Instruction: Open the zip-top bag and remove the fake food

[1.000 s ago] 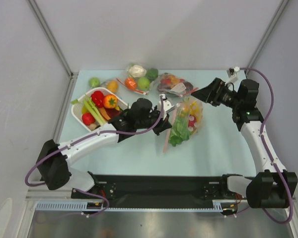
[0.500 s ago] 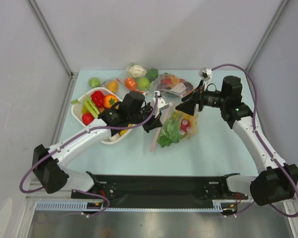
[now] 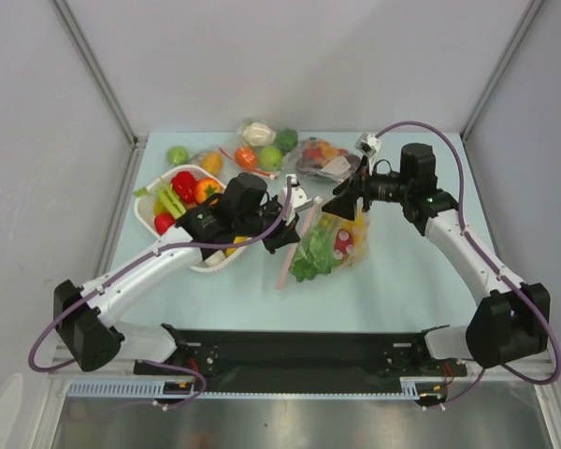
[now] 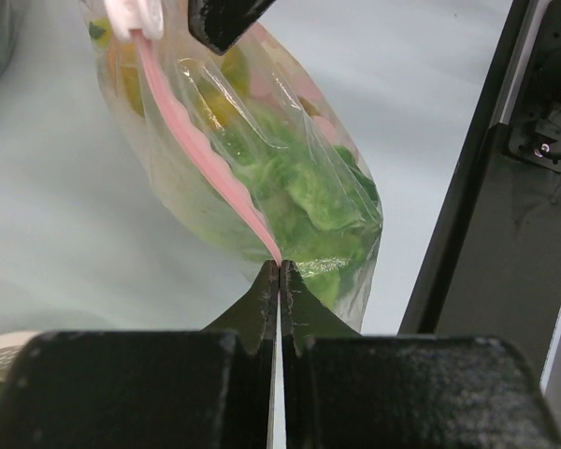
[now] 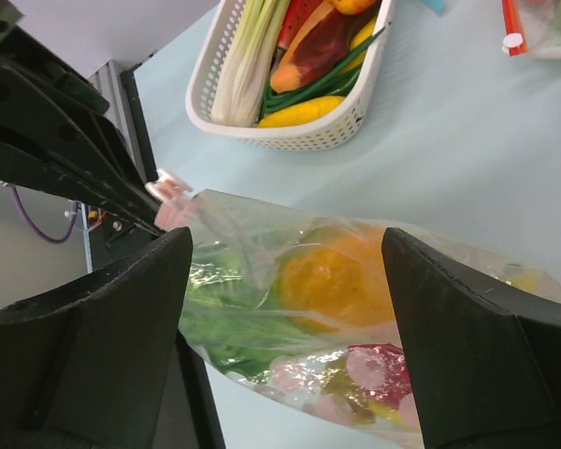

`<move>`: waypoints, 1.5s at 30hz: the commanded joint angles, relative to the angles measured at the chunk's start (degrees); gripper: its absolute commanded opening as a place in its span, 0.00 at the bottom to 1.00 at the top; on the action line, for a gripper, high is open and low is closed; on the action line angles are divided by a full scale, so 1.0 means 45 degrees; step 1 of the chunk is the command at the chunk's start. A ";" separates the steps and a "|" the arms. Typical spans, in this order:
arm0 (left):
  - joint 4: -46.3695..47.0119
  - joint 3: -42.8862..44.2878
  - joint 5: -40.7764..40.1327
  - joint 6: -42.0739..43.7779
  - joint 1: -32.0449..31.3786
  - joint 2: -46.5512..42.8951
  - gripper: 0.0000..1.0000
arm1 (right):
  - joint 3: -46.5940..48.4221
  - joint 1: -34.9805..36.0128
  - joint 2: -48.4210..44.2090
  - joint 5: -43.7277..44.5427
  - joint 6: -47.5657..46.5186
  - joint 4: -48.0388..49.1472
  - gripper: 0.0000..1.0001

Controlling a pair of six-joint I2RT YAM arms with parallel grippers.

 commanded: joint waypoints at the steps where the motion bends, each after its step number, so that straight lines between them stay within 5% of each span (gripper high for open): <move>1: 0.0124 0.0539 0.0340 0.0240 0.0042 -0.0573 0.00 | 0.0331 0.0132 0.0277 -0.0209 -0.0318 0.0867 0.88; 8: 0.0046 0.0460 0.0302 0.0201 0.0042 -0.0671 0.00 | 0.0312 0.0347 0.0785 -0.0853 0.0091 0.1472 0.72; 17: 0.0182 0.0148 0.0087 0.0181 0.0042 -0.0573 0.00 | -0.0001 0.0504 0.1098 -0.2668 0.2259 0.3542 0.29; 20: 0.0338 0.0109 -0.0030 0.0123 0.0042 -0.0534 0.00 | -0.0020 0.0523 0.1176 -0.2944 0.2106 0.3076 0.00; 29: 0.0709 0.0246 -0.0731 -0.0286 0.0237 -0.0495 0.00 | -0.0332 0.0543 0.0650 -0.2321 0.1207 0.1844 0.00; 31: 0.0826 0.0245 -0.0850 -0.0424 0.0315 -0.0592 0.12 | -0.0352 0.0543 0.0416 -0.2105 0.1108 0.1438 0.00; 32: 0.0924 0.0265 -0.0889 -0.0560 0.0335 -0.0612 0.44 | -0.0391 0.0543 0.0376 -0.2027 0.1050 0.1356 0.00; 35: 0.1527 0.0245 -0.0909 -0.0717 0.0355 -0.0671 0.75 | -0.0430 0.0543 0.0200 -0.1870 0.0991 0.1141 0.00; 38: 0.1939 0.0517 -0.1104 -0.0679 0.0355 -0.0496 0.88 | -0.0430 0.0543 0.0122 -0.1908 0.0971 0.1063 0.00; 45: 0.2857 0.1338 -0.1066 -0.0581 0.0355 0.0227 0.88 | -0.0352 0.0562 -0.0035 -0.1830 0.0834 0.0652 0.00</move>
